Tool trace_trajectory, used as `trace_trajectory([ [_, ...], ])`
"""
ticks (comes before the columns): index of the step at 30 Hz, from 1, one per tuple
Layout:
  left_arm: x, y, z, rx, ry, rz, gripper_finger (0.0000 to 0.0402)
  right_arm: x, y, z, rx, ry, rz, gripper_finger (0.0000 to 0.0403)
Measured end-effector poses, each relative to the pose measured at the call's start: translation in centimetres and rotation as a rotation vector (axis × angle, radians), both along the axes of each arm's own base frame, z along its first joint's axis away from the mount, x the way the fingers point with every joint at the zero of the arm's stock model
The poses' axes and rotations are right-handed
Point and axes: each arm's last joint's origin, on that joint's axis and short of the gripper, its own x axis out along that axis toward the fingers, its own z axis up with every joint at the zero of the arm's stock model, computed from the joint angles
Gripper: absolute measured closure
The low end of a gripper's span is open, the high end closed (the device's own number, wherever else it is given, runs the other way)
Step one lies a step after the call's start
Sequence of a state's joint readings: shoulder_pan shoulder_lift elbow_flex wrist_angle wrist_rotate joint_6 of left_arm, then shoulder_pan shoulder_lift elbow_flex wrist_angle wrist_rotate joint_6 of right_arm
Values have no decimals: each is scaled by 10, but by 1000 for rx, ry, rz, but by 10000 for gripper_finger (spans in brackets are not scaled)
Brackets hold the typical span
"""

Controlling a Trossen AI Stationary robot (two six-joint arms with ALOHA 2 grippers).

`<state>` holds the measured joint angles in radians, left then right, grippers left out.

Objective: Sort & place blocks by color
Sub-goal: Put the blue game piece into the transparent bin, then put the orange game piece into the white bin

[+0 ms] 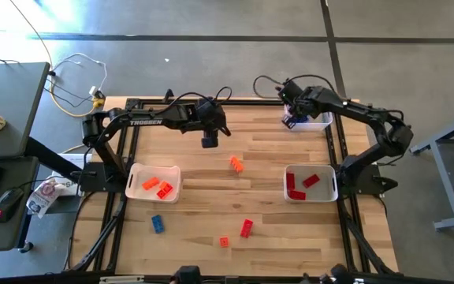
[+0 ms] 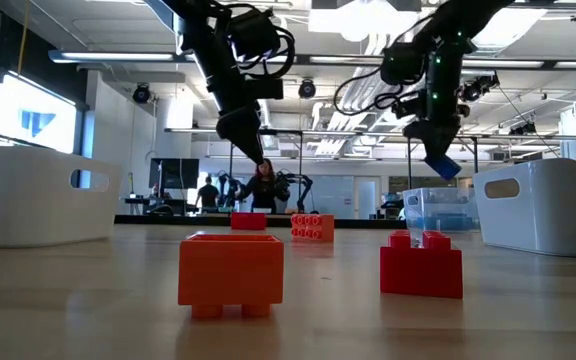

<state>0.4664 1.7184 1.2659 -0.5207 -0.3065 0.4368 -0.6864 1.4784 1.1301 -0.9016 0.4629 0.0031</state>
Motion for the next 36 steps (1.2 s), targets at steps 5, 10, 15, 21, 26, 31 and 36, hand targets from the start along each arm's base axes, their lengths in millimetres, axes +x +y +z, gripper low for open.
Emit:
trace_trajectory([
  [5, -1, -3, -2, -29, 7, 23, 184, -14, -14, 0, -9, -61, -170, 329],
  [10, -4, -12, -6, -115, 48, 8, 183, -21, -24, -4, 23, -138, -301, 329],
  [15, -3, -28, -9, -251, 64, -94, 183, -20, -34, -19, 1, -57, -355, 329],
  [21, -5, -42, -8, -302, 97, -128, 183, -15, -40, -38, 67, -9, -338, 317],
  [26, -17, -51, -2, -303, 77, -136, 183, -13, -42, -45, 76, 18, -335, 252],
  [31, -32, -58, 14, -289, 11, -112, 183, -14, -42, -45, 77, 25, -330, 215],
  [36, -50, -64, 29, -277, -52, -63, 183, -16, -38, -39, 84, -14, -371, 210],
])
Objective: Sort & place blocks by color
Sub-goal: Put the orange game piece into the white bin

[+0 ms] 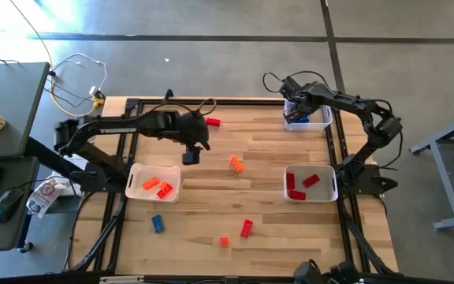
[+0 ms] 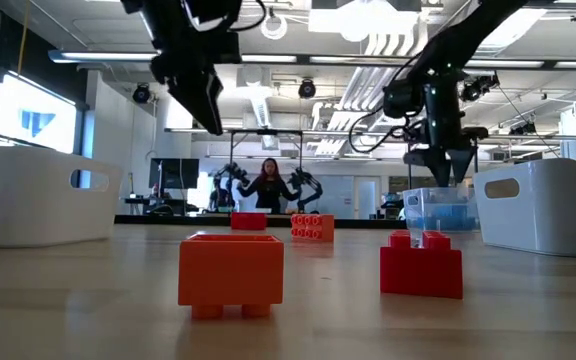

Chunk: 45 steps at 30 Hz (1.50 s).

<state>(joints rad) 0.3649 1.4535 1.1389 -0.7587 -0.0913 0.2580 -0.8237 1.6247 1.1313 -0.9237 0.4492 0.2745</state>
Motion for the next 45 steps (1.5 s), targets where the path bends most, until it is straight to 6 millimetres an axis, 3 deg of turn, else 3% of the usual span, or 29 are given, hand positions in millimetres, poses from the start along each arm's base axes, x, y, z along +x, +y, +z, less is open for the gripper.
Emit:
trace_trajectory([
  [9, -28, -8, 27, 37, -33, 113, 184, 6, 32, 40, -91, -172, 29, 209],
  [15, -41, -11, 35, 56, -33, 173, 183, 25, 61, 56, -151, -282, 127, 208],
  [28, -49, -15, 34, -5, 3, 270, 183, 82, 118, 70, -223, -564, 418, 208],
  [39, -49, -15, 34, -33, -14, 335, 183, 106, 149, 76, -103, -783, 604, 208],
  [45, -50, -11, 34, -52, -36, 402, 183, 117, 164, 72, -108, -791, 663, 208],
])
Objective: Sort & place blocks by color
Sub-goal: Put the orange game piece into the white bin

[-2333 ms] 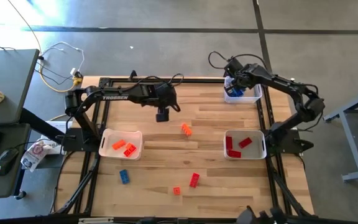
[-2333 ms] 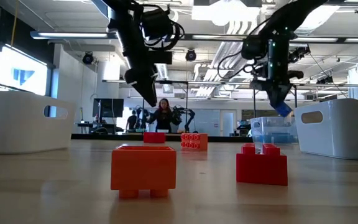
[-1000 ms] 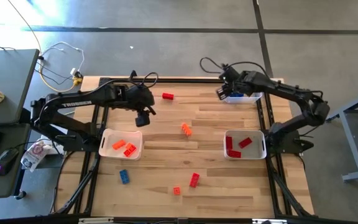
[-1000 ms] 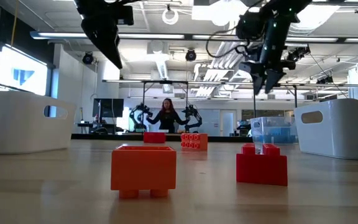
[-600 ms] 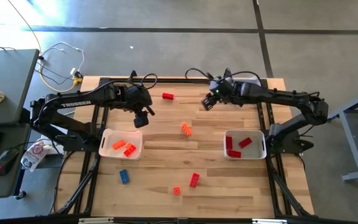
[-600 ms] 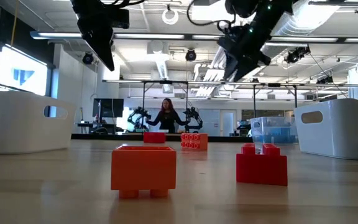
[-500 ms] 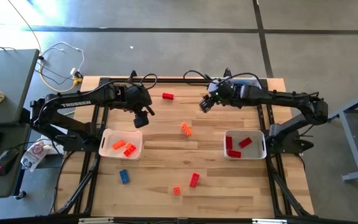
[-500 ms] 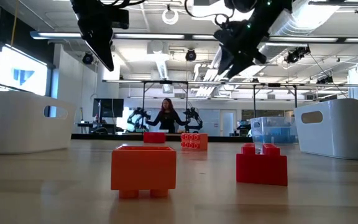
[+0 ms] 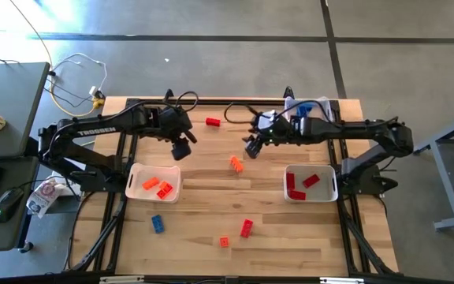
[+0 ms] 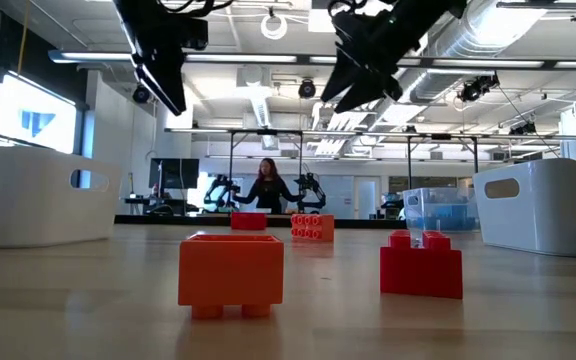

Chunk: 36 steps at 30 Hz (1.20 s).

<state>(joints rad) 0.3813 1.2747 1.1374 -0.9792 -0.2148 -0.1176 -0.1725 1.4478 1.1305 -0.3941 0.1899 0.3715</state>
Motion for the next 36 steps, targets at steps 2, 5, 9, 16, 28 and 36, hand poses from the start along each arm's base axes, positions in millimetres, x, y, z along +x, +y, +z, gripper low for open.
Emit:
trace_trajectory([
  [2, 0, 2, 0, 3, -3, 11, 183, 5, 5, -2, -11, -8, 28, 208],
  [5, -1, 4, 0, 6, -5, 21, 183, 11, 11, -7, -12, -1, 50, 208],
  [9, -1, 6, 0, 10, -10, 30, 183, 20, 18, -16, -24, 10, 85, 208],
  [16, -1, 7, 1, 12, -15, 32, 183, 35, 24, -37, 43, 22, 48, 208],
  [28, 0, 7, 1, 15, -33, 38, 183, 46, 39, -73, 133, 126, 11, 208],
  [36, 1, 7, 1, 16, -38, 38, 183, 52, 41, -94, 139, 193, 11, 208],
])
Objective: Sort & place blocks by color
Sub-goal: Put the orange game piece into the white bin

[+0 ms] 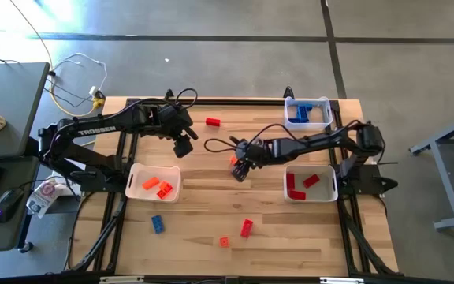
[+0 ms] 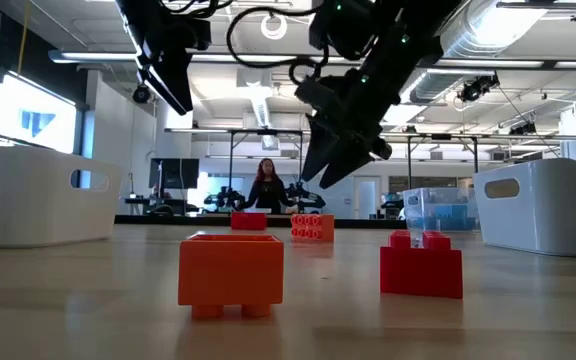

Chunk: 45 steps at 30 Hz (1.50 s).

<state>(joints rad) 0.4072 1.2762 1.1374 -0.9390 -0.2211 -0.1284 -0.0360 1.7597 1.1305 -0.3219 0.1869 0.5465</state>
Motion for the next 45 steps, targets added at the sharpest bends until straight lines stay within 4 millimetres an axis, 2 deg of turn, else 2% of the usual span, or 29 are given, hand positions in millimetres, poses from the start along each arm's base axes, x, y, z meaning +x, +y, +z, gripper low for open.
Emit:
trace_trajectory([
  [8, 0, 0, 0, 0, -1, 0, 183, 5, 0, -23, 17, 65, -23, 208],
  [21, 0, 0, 0, 1, -2, 0, 183, 8, 0, -45, 31, 126, -31, 209],
  [26, 0, 0, 0, 1, -2, -1, 183, 9, 0, -55, 63, 153, -16, 236],
  [32, 0, 0, 0, 1, -2, -1, 183, 10, 0, -56, 54, 148, -11, 271],
  [45, 0, 0, 0, 13, 13, -35, 183, 10, 0, -55, 71, 143, 3, 278],
])
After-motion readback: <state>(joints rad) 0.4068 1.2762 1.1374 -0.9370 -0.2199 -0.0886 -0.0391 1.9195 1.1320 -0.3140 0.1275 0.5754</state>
